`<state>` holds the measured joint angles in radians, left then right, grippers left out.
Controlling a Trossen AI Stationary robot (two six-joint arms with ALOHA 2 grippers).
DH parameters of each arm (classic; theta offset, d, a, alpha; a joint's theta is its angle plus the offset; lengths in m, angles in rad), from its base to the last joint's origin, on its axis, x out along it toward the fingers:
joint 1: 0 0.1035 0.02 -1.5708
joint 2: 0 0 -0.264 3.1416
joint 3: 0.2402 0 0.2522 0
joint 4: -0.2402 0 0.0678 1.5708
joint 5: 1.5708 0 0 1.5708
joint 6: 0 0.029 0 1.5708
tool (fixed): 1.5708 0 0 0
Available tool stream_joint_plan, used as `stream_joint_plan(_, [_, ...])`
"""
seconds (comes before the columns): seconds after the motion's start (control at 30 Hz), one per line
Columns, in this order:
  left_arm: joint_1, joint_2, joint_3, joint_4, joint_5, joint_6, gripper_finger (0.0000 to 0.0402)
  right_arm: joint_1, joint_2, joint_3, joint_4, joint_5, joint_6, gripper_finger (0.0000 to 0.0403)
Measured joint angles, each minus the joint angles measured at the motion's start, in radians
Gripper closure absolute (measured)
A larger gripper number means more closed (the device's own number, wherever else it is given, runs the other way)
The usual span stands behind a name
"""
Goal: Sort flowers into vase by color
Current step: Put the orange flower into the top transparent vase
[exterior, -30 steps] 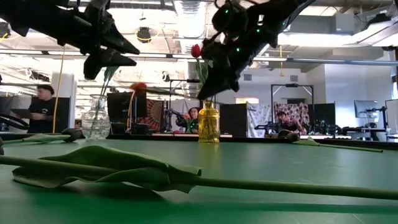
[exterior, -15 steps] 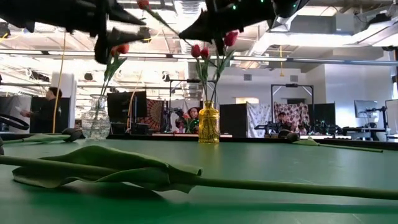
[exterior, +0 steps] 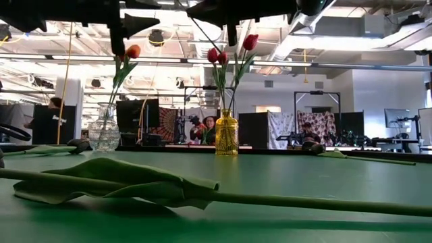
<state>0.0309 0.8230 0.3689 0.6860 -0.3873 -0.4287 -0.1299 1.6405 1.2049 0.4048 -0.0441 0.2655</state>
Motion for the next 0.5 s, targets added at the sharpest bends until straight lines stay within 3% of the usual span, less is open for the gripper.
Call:
stream_joint_plan(0.2, [0.004, 0.156, 0.089, 0.038, 0.071, 0.024, 0.0260, 0.001, 0.000, 0.000, 0.000, -0.012, 0.000, 0.0385])
stream_joint_plan(0.5, [0.005, 0.239, 0.185, 0.041, 0.004, 0.158, 0.0260, 0.015, 0.001, 0.000, -0.003, -0.013, -0.001, 0.0385])
